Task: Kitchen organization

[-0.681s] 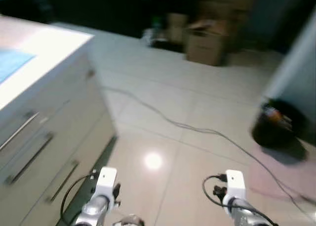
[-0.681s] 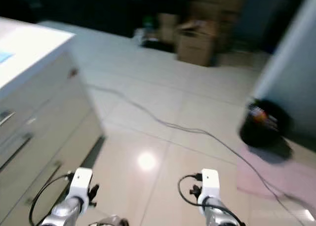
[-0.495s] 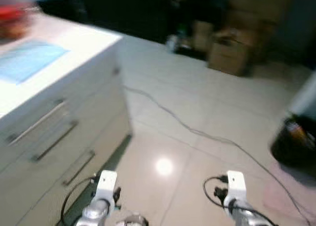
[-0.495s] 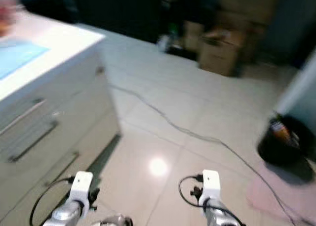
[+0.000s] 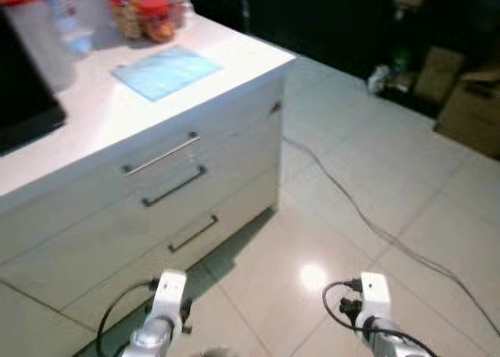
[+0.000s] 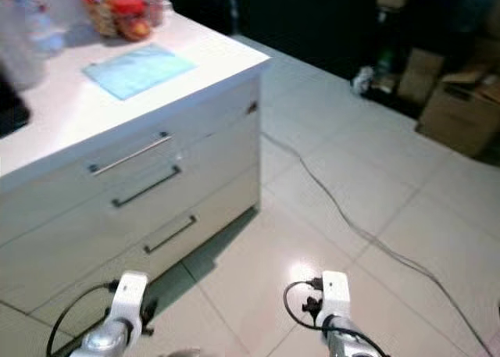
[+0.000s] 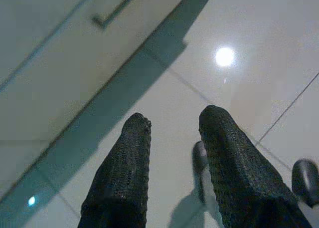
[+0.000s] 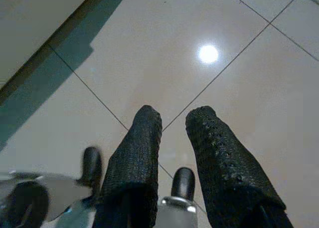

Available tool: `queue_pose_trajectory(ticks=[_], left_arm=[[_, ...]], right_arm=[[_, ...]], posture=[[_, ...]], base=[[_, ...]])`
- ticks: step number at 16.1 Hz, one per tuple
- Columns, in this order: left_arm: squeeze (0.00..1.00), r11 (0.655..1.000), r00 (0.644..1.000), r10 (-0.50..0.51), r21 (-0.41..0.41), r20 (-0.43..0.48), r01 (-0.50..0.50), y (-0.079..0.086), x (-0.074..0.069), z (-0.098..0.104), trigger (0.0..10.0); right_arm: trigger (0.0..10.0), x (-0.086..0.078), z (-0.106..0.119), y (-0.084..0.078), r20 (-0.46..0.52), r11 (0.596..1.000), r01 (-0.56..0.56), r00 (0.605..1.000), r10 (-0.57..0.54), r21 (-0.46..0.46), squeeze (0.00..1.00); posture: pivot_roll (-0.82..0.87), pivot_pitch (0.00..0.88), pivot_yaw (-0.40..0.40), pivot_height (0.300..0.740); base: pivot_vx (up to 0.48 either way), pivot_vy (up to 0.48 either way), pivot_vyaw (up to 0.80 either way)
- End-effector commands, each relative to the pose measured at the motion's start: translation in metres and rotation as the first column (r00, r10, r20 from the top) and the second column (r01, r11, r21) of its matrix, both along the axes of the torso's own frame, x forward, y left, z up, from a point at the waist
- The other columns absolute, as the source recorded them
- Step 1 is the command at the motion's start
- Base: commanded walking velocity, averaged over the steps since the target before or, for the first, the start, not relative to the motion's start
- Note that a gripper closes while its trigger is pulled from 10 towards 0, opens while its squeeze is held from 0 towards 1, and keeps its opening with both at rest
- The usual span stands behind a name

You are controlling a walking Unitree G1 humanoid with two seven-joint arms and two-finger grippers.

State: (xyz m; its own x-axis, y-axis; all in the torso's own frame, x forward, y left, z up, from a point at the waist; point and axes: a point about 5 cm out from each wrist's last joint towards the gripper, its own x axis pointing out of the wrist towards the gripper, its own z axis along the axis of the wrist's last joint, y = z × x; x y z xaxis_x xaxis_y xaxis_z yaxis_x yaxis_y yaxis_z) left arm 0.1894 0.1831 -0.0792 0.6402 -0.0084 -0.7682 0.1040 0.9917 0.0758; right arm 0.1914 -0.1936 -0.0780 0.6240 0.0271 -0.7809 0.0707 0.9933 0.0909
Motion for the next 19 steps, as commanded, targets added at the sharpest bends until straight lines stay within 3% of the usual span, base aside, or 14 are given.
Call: queue_pose_trajectory(ticks=[1,19], left_arm=[[0.00,1.000,1.000,0.002,0.018,0.010,-0.002,0.0061,0.0037,0.0026,10.0],[0.00,1.000,1.000,0.004,0.022,0.010,-0.004,0.0069,0.0011,0.0016,10.0]], right_arm=[[10.0,0.0004,-0.0008,0.0069,-0.004,1.000,-0.011,1.000,0.011,0.016,0.00],[10.0,-0.0012,-0.0018,0.0108,-0.004,0.999,-0.029,1.000,0.029,0.032,0.00]], posture=[[0.00,0.003,0.054,0.740],[0.01,0.014,0.051,0.740]], base=[[0.000,0.000,0.80],[0.000,0.000,0.80]])
